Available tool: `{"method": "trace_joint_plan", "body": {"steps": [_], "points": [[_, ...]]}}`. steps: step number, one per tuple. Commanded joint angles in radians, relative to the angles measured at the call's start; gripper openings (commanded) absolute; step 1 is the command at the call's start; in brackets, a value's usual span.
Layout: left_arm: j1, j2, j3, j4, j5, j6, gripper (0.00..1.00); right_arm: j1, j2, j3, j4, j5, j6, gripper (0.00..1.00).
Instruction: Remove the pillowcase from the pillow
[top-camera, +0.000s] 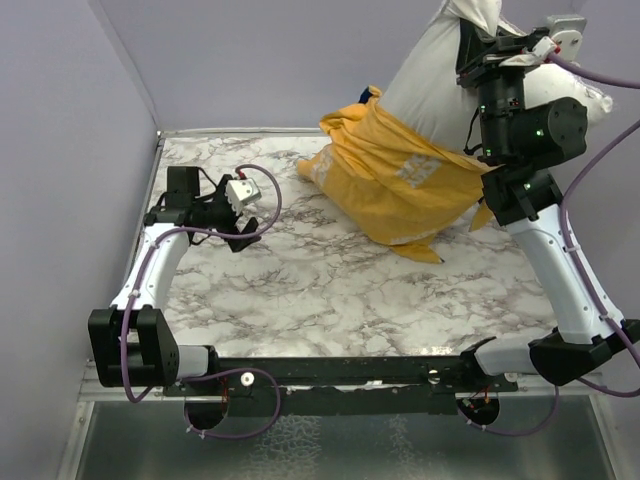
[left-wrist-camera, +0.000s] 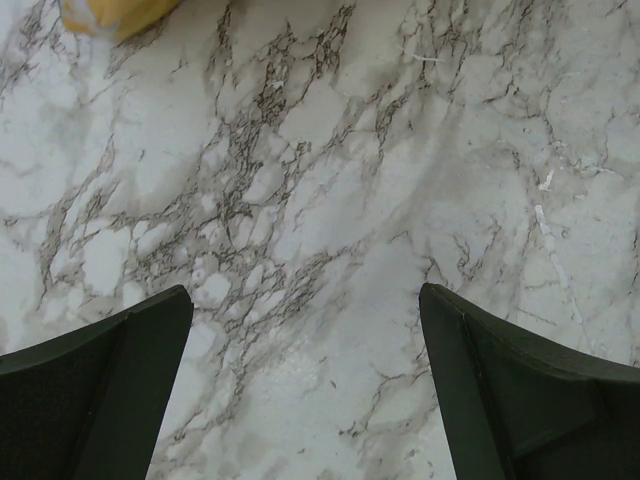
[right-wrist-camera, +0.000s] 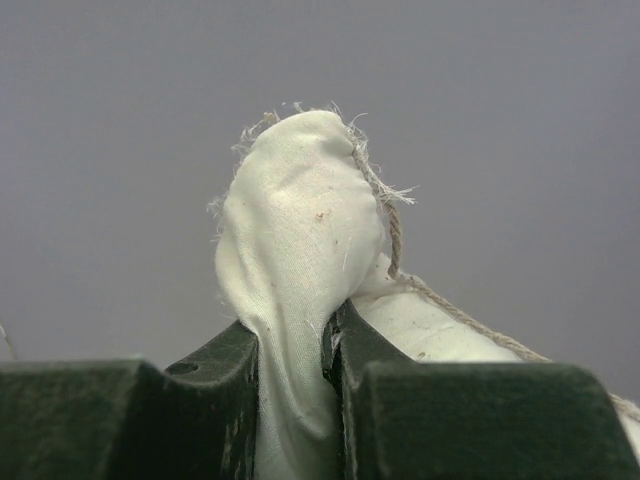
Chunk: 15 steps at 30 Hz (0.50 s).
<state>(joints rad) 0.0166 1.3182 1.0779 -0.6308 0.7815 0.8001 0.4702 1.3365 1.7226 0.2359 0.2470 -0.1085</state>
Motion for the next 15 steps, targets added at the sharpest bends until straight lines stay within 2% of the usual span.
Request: {"method": "trace_joint_plan", "body": {"steps": [1, 7, 12, 15], "points": [[-0.046, -0.033, -0.082, 0.224, 0.041, -0.095, 0.99, -0.024, -0.008, 0.107, 0.179, -0.1, 0.232, 0.01], [-0.02, -0.008, -0.077, 0.341, -0.009, -0.124, 0.99, -0.035, 0.01, 0.153, 0.185, -0.158, 0.348, 0.01], [0.091, -0.004, -0.071, 0.493, 0.002, -0.195, 0.99, -0.039, 0.016, 0.174, 0.179, -0.196, 0.423, 0.01], [0.163, 0.011, -0.038, 0.45, 0.059, -0.157, 0.99, -0.04, 0.021, 0.185, 0.182, -0.202, 0.472, 0.01]]}}
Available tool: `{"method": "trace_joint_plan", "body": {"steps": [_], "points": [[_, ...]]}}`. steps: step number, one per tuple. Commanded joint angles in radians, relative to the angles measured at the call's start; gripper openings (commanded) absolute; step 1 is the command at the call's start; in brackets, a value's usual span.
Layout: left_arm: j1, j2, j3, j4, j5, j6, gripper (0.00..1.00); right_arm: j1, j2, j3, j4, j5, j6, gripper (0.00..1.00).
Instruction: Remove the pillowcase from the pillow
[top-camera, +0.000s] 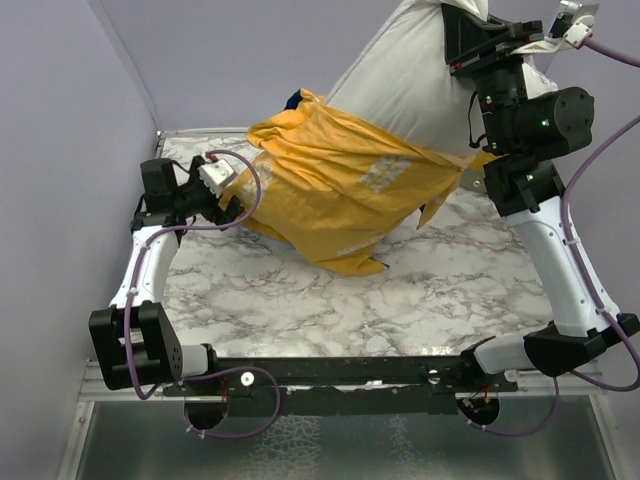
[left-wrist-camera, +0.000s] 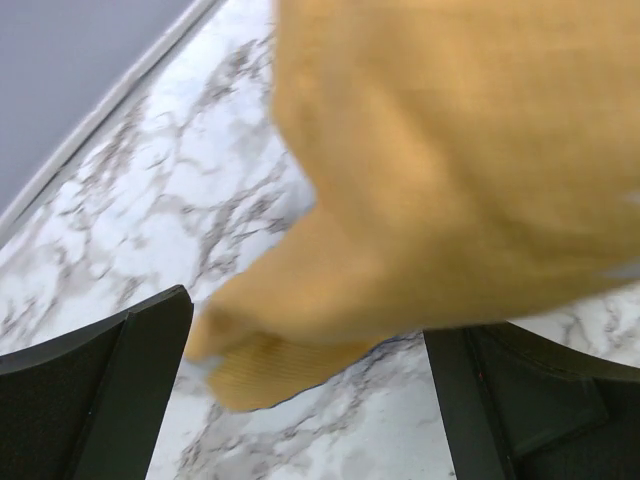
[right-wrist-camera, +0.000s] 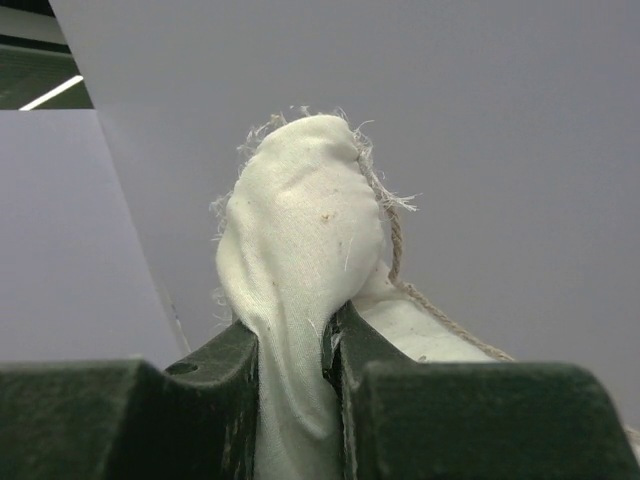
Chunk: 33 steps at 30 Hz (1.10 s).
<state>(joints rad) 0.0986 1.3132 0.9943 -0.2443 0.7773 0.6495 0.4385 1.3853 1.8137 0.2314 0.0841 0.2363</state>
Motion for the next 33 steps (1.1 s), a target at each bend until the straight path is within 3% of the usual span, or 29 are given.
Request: {"method": "trace_joint_plan", "body": {"steps": [1, 5, 13, 15, 18, 20, 21, 22, 23, 24, 25, 26, 28, 29, 31, 33], "points": [[0.097, 0.023, 0.058, 0.015, 0.09, 0.037, 0.99, -0.009, -0.025, 0.098, 0.19, -0.041, 0.142, 0.01], [0.115, 0.066, 0.124, -0.469, 0.245, 0.438, 0.95, -0.013, -0.013, 0.12, 0.194, -0.051, 0.209, 0.01], [0.101, 0.252, 0.277, -1.09, 0.353, 0.821, 0.79, -0.018, -0.025, 0.108, 0.203, -0.03, 0.26, 0.01], [0.1, 0.283, 0.29, -1.15, 0.358, 0.856, 0.69, -0.019, -0.032, 0.104, 0.203, -0.023, 0.266, 0.01], [0.099, 0.293, 0.283, -1.11, 0.375, 0.803, 0.48, -0.023, -0.042, 0.09, 0.209, -0.004, 0.28, 0.01], [0.1, 0.282, 0.27, -1.034, 0.386, 0.728, 0.24, -0.027, -0.046, 0.084, 0.207, 0.004, 0.291, 0.01], [0.1, 0.271, 0.255, -0.97, 0.389, 0.666, 0.16, -0.027, -0.047, 0.08, 0.21, 0.004, 0.298, 0.01], [0.1, 0.253, 0.235, -0.881, 0.389, 0.574, 0.15, -0.029, -0.05, 0.078, 0.21, 0.006, 0.308, 0.01], [0.099, 0.227, 0.21, -0.776, 0.387, 0.47, 0.21, -0.03, -0.05, 0.072, 0.213, 0.007, 0.318, 0.01], [0.1, 0.196, 0.175, -0.665, 0.381, 0.362, 0.5, -0.03, -0.051, 0.068, 0.215, 0.006, 0.33, 0.01], [0.1, 0.16, 0.135, -0.542, 0.373, 0.246, 0.9, -0.033, -0.05, 0.069, 0.214, 0.003, 0.341, 0.01], [0.097, 0.104, 0.09, -0.422, 0.361, 0.149, 0.98, -0.035, -0.047, 0.073, 0.21, -0.002, 0.35, 0.01], [0.091, 0.019, -0.01, -0.104, 0.293, -0.14, 0.99, -0.035, -0.044, 0.079, 0.207, -0.014, 0.367, 0.01], [0.089, -0.016, -0.055, 0.024, 0.248, -0.209, 0.99, -0.036, -0.042, 0.084, 0.205, -0.017, 0.374, 0.01], [0.088, -0.055, -0.1, 0.197, 0.172, -0.294, 0.99, -0.037, -0.039, 0.097, 0.197, -0.022, 0.382, 0.01], [0.094, -0.05, -0.086, 0.227, 0.14, -0.295, 0.99, -0.039, -0.034, 0.116, 0.187, -0.03, 0.392, 0.01]]}}
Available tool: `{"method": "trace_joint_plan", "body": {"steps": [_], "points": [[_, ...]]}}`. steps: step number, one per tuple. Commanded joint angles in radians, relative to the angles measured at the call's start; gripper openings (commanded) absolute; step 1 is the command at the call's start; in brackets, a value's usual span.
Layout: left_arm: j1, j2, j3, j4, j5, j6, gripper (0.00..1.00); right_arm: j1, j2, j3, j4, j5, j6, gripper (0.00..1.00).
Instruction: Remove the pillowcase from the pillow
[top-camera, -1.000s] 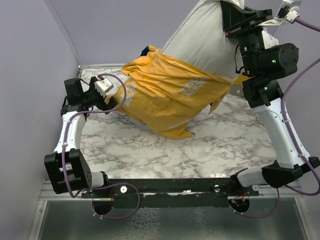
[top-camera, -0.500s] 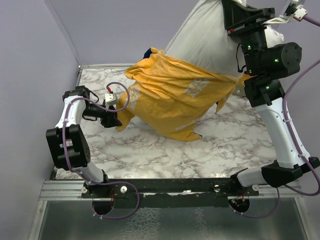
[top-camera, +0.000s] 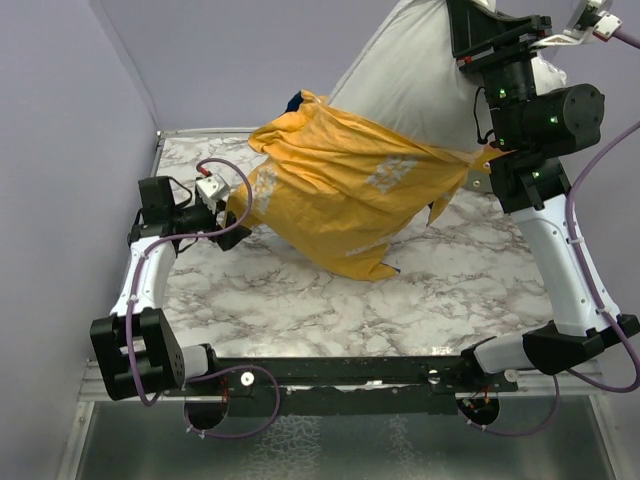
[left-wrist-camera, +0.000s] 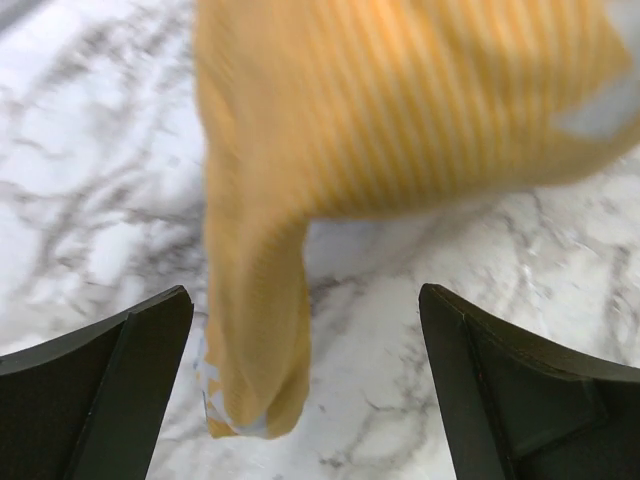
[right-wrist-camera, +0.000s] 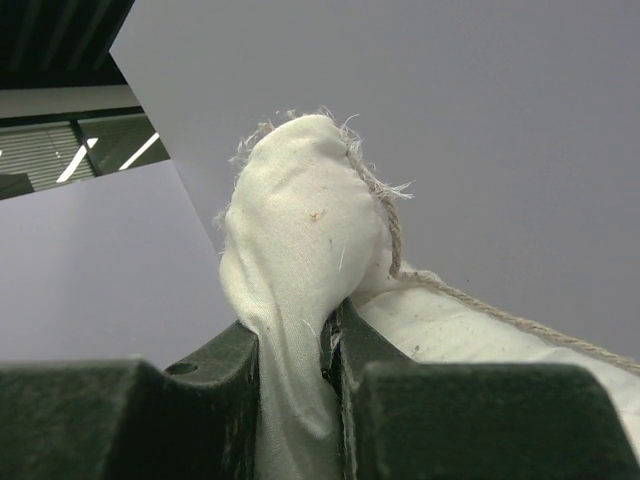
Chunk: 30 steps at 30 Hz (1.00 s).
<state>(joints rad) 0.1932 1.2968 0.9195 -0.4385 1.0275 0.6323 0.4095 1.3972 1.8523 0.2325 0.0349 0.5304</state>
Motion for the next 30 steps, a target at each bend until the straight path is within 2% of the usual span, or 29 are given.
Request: {"method": "trace_joint_plan", "body": {"steps": [1, 3, 7, 11, 13, 16, 17, 19, 20, 23, 30], "points": [[0.007, -0.019, 0.011, 0.4, -0.103, -0.261, 0.99, -0.011, -0.043, 0.086, 0.181, 0.012, 0.102, 0.01], [0.024, 0.015, 0.06, 0.306, -0.024, -0.18, 0.99, -0.012, -0.038, 0.102, 0.174, 0.0, 0.122, 0.01], [0.025, 0.092, 0.159, -0.071, 0.149, 0.105, 0.98, -0.014, -0.033, 0.117, 0.175, -0.006, 0.167, 0.01], [-0.018, 0.177, 0.249, -0.457, 0.19, 0.435, 0.91, -0.018, -0.031, 0.122, 0.181, -0.002, 0.201, 0.01], [-0.044, 0.203, 0.271, -0.539, 0.187, 0.494, 0.82, -0.017, -0.029, 0.119, 0.184, -0.005, 0.219, 0.01], [-0.058, 0.19, 0.249, -0.416, 0.185, 0.352, 0.57, -0.019, -0.035, 0.104, 0.186, -0.006, 0.228, 0.01], [-0.059, 0.176, 0.231, -0.338, 0.173, 0.276, 0.44, -0.019, -0.04, 0.096, 0.184, -0.001, 0.226, 0.01], [-0.057, 0.141, 0.198, -0.207, 0.109, 0.178, 0.02, -0.021, -0.053, 0.09, 0.174, 0.016, 0.202, 0.01], [-0.057, 0.122, 0.177, -0.12, 0.056, 0.13, 0.0, -0.022, -0.059, 0.089, 0.166, 0.025, 0.188, 0.01], [-0.046, 0.082, 0.112, -0.01, -0.107, 0.084, 0.0, -0.025, -0.074, 0.097, 0.145, 0.041, 0.139, 0.01], [0.014, 0.128, 0.086, -0.035, -0.429, 0.228, 0.0, -0.028, -0.073, 0.162, 0.108, 0.125, -0.023, 0.01]]}}
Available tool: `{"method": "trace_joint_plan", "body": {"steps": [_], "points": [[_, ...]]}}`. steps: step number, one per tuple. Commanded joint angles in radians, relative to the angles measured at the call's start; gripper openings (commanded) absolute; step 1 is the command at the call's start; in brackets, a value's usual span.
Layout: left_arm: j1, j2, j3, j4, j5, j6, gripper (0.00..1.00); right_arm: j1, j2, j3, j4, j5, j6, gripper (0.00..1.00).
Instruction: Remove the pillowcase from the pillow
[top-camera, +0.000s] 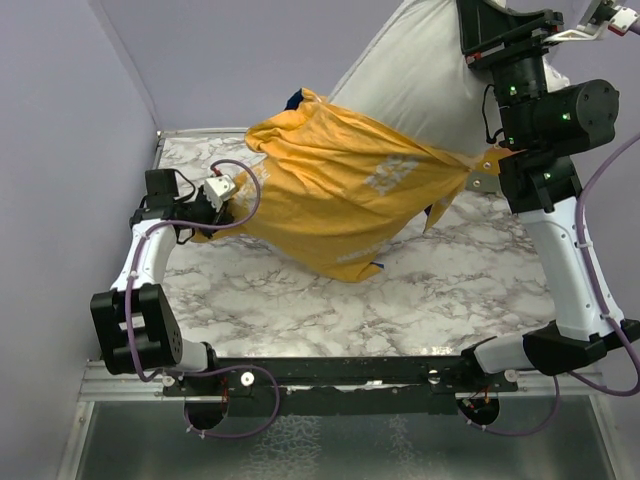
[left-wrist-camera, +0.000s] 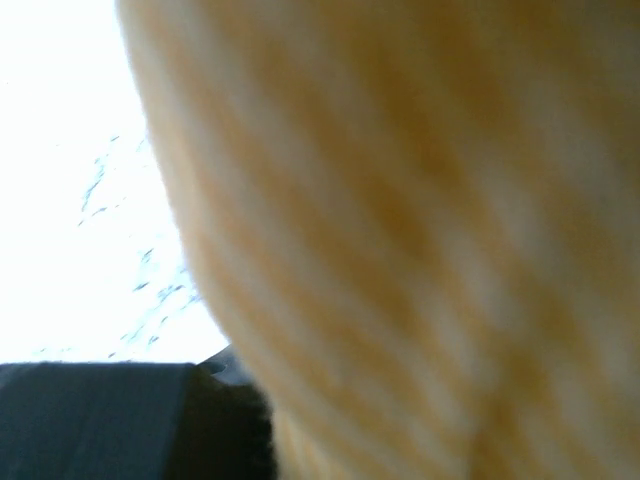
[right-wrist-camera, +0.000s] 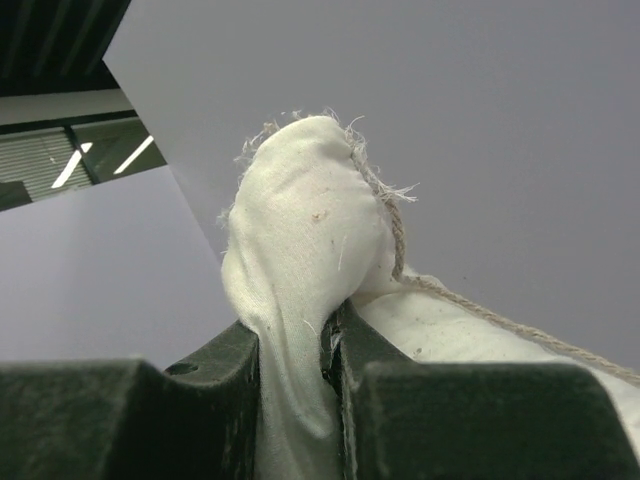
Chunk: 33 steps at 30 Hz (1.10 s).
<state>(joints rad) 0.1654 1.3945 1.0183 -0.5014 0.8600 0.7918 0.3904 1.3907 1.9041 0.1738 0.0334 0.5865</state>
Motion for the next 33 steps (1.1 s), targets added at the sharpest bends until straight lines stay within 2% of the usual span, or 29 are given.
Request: {"method": "trace_joint_plan", "body": {"steps": [1, 11, 18, 27, 33], "points": [[0.055, 0.044, -0.013, 0.026, -0.301, 0.09, 0.0, -0.009, -0.064, 0.129, 0.163, 0.142, -0.106, 0.01], [0.26, 0.172, 0.013, 0.067, -0.48, 0.24, 0.0, -0.009, -0.083, 0.185, 0.19, 0.299, -0.376, 0.01], [0.387, 0.253, 0.025, 0.17, -0.568, 0.35, 0.0, -0.009, -0.087, 0.205, 0.248, 0.395, -0.54, 0.01], [0.454, 0.294, -0.019, 0.311, -0.663, 0.519, 0.0, -0.008, -0.056, 0.261, 0.308, 0.453, -0.734, 0.01], [0.473, 0.334, -0.078, 0.505, -0.748, 0.68, 0.0, -0.009, -0.025, 0.325, 0.326, 0.482, -0.827, 0.01]]}}
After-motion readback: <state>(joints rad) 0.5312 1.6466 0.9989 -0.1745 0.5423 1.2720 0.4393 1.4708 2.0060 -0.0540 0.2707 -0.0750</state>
